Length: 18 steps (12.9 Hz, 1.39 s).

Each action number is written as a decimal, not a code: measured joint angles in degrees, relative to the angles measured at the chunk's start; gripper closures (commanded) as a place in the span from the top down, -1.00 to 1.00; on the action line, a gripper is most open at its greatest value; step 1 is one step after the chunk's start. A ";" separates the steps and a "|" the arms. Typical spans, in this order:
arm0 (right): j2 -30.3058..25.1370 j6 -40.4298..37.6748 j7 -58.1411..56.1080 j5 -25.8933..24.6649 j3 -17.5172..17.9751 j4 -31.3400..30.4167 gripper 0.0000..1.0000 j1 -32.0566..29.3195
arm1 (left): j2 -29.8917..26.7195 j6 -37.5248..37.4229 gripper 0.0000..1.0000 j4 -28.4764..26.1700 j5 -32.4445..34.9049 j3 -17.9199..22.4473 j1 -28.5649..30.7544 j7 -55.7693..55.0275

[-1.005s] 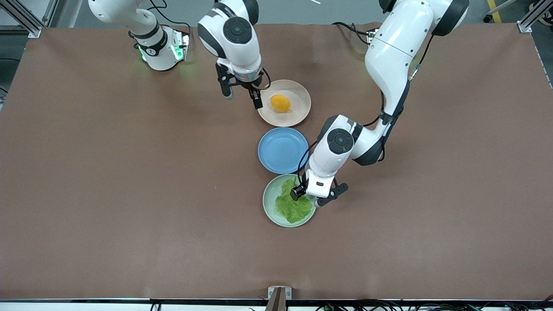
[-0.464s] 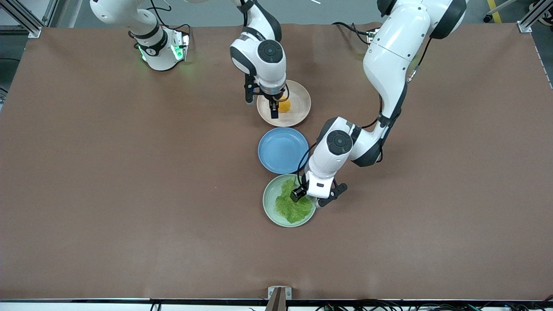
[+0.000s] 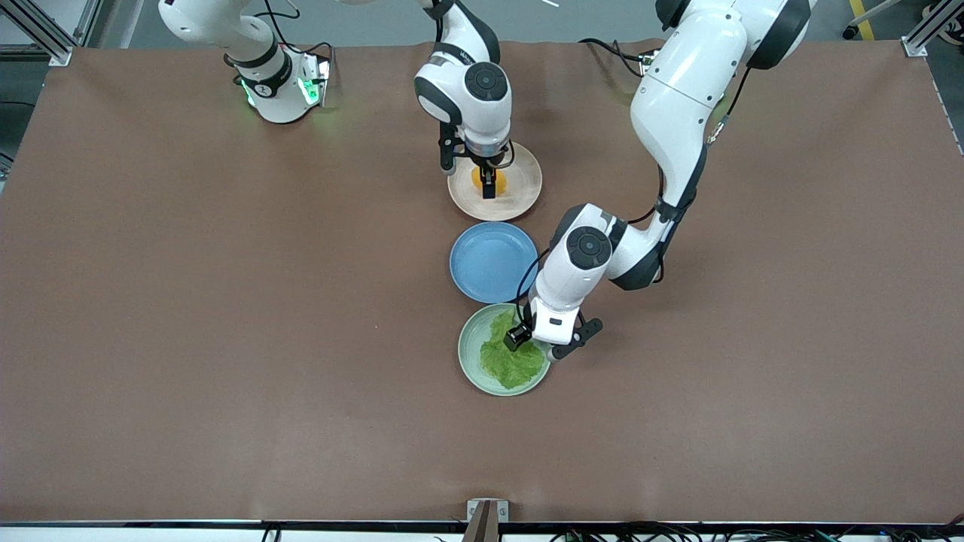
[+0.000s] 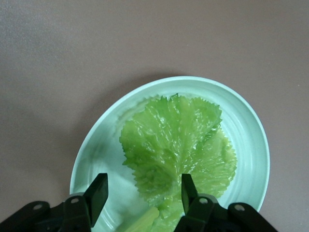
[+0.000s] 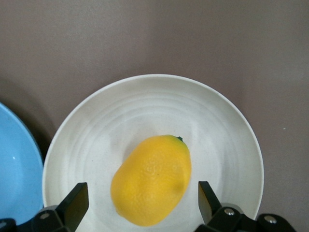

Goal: Pick lemon and lettuce from plates
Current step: 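Lower both grippers and close them on the lettuce and the lemon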

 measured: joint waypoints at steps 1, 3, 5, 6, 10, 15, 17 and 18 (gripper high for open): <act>0.12 0.00 0.03 0.00 0.00 0.00 1.00 0.18 | 0.01 0.02 0.27 0.00 0.00 -0.01 -0.04 -0.09; 0.64 0.49 0.04 0.00 0.00 0.00 1.00 0.49 | 0.02 0.03 0.15 0.01 0.00 -0.03 -0.16 -0.11; 1.60 1.88 0.22 0.00 -0.01 0.00 1.00 0.80 | 0.02 0.04 -0.01 0.01 0.00 -0.03 -0.40 -0.13; 2.25 2.52 0.46 0.00 -0.01 -0.01 1.00 1.09 | 0.02 0.04 -0.09 0.01 0.00 -0.04 -0.45 -0.14; 4.26 3.09 -0.02 -0.45 -0.01 0.00 -0.70 2.26 | 0.02 0.04 -0.62 0.02 0.00 -0.06 -0.64 -0.15; 4.14 -0.35 -7.88 -0.48 -1.23 3.14 -0.99 1.68 | 0.03 0.30 -1.00 0.43 0.00 -0.06 -0.90 -0.16; 2.07 -10.04 -18.57 -0.46 -1.75 7.43 -0.99 -1.63 | 0.01 0.37 -1.00 0.89 0.00 -0.07 -0.92 -0.16; 0.05 -14.98 -26.08 -0.45 -1.91 9.41 -0.99 -4.22 | -0.07 0.54 -1.00 1.21 0.00 -0.07 -0.92 -0.16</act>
